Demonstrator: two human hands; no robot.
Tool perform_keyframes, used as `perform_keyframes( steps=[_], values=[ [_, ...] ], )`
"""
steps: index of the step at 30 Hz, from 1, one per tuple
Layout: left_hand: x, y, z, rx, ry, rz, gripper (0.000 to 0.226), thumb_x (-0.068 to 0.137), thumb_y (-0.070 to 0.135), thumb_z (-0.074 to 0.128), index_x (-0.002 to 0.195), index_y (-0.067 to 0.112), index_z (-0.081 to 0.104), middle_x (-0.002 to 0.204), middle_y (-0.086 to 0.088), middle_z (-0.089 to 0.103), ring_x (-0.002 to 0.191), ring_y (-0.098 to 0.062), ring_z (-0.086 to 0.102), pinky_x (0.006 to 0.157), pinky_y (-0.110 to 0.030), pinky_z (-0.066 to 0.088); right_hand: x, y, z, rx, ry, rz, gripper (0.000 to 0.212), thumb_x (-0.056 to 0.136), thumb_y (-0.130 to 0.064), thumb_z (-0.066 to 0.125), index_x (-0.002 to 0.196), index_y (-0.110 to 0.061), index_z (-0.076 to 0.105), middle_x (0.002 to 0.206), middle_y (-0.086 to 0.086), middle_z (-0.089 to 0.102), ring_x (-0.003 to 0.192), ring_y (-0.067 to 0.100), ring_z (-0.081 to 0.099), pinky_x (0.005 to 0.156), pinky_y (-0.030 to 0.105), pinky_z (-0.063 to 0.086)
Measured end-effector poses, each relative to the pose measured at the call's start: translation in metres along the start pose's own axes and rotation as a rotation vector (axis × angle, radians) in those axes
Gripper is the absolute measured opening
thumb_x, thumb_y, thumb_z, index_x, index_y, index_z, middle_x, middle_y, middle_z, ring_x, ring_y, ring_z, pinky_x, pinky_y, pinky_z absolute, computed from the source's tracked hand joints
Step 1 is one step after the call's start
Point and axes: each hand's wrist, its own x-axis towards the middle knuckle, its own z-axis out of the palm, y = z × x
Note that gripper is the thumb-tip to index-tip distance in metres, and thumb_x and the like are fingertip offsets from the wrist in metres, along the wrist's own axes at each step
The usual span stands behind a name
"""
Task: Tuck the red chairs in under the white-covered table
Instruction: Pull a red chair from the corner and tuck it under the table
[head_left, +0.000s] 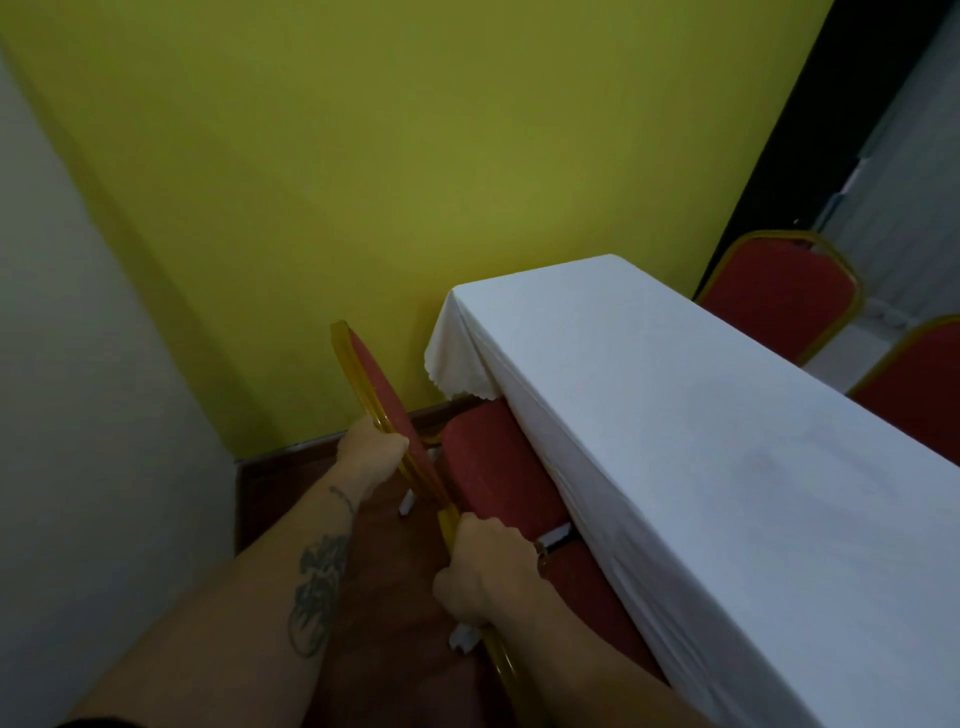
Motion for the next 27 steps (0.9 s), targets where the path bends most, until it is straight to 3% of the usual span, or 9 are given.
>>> perform_keyframes(
  steps=[5, 8, 12, 16, 19, 21, 23, 24, 27],
  values=[
    [-0.007, 0.016, -0.004, 0.089, 0.074, 0.038, 0.009, 0.084, 0.015, 0.066, 0.075, 0.015, 0.066, 0.092, -0.013, 0.073, 0.09, -0.036, 0.069, 0.087, -0.047, 0.059, 0.019, 0.004, -0.014, 0.025, 0.012, 0.018, 0.044, 0.086, -0.035, 0.064, 0.122, -0.013, 0.055, 0.128, 0.01, 0.059, 0.117, 0.034, 0.058, 0.094, 0.04, 0.046],
    [0.004, 0.017, -0.002, 0.078, 0.028, 0.047, 0.015, 0.075, 0.018, 0.063, 0.089, 0.018, 0.068, 0.095, -0.011, 0.072, 0.092, -0.036, 0.069, 0.086, -0.049, 0.06, 0.025, 0.008, -0.018, 0.038, 0.027, 0.026, 0.044, 0.082, -0.035, 0.064, 0.119, -0.013, 0.055, 0.123, 0.01, 0.06, 0.112, 0.034, 0.059, 0.09, 0.041, 0.047],
    [0.003, 0.02, 0.005, 0.055, 0.021, 0.081, 0.011, 0.082, 0.011, 0.061, 0.09, 0.017, 0.06, 0.09, -0.009, 0.065, 0.088, -0.036, 0.064, 0.084, -0.048, 0.058, 0.028, 0.009, -0.014, 0.034, 0.018, 0.037, 0.042, 0.08, -0.034, 0.063, 0.115, -0.013, 0.055, 0.119, 0.01, 0.061, 0.109, 0.034, 0.06, 0.089, 0.042, 0.049],
    [0.004, 0.018, 0.002, 0.034, -0.051, 0.065, 0.018, 0.084, 0.01, 0.057, 0.099, 0.019, 0.052, 0.092, -0.006, 0.057, 0.099, -0.04, 0.063, 0.088, -0.042, 0.054, 0.028, 0.005, -0.012, 0.006, 0.025, 0.034, 0.046, 0.082, -0.035, 0.063, 0.121, -0.012, 0.053, 0.122, 0.01, 0.06, 0.112, 0.033, 0.06, 0.09, 0.042, 0.048],
    [-0.005, 0.022, -0.005, -0.01, -0.156, 0.008, 0.035, 0.092, 0.002, 0.05, 0.125, 0.015, 0.051, 0.108, -0.01, 0.058, 0.101, -0.029, 0.058, 0.091, -0.048, 0.055, 0.027, 0.005, -0.012, 0.024, 0.011, 0.049, 0.054, 0.084, -0.042, 0.06, 0.128, -0.012, 0.05, 0.128, 0.011, 0.058, 0.116, 0.034, 0.058, 0.092, 0.042, 0.046],
    [-0.015, 0.025, -0.006, 0.039, -0.201, -0.009, 0.021, 0.096, -0.001, 0.048, 0.111, 0.011, 0.055, 0.106, -0.012, 0.059, 0.101, -0.027, 0.056, 0.08, -0.037, 0.054, 0.023, 0.012, -0.015, 0.113, 0.0, 0.054, 0.06, 0.089, -0.052, 0.053, 0.134, -0.012, 0.05, 0.134, 0.013, 0.056, 0.121, 0.036, 0.055, 0.096, 0.042, 0.045],
    [-0.036, 0.031, -0.004, 0.151, -0.206, 0.009, 0.018, 0.096, -0.004, 0.048, 0.086, 0.009, 0.054, 0.082, -0.008, 0.054, 0.078, -0.022, 0.053, 0.061, -0.025, 0.05, 0.013, 0.023, -0.02, 0.215, 0.008, 0.052, 0.065, 0.092, -0.059, 0.045, 0.14, -0.015, 0.05, 0.141, 0.014, 0.054, 0.126, 0.037, 0.053, 0.101, 0.044, 0.044],
    [-0.041, 0.032, -0.001, 0.201, -0.203, 0.021, 0.015, 0.096, -0.002, 0.05, 0.085, 0.007, 0.054, 0.079, -0.008, 0.051, 0.071, -0.019, 0.05, 0.057, -0.024, 0.047, 0.01, 0.03, -0.024, 0.245, 0.022, 0.054, 0.067, 0.093, -0.06, 0.043, 0.142, -0.016, 0.049, 0.144, 0.015, 0.053, 0.128, 0.037, 0.052, 0.102, 0.044, 0.043],
    [-0.063, 0.054, 0.003, 0.34, -0.231, 0.079, 0.006, 0.096, 0.01, 0.056, 0.099, 0.005, 0.056, 0.094, -0.009, 0.051, 0.084, -0.024, 0.054, 0.071, -0.033, 0.047, 0.002, 0.065, -0.047, 0.258, 0.067, 0.057, 0.067, 0.093, -0.058, 0.042, 0.143, -0.014, 0.05, 0.146, 0.013, 0.052, 0.13, 0.034, 0.051, 0.103, 0.04, 0.042]
  ],
)
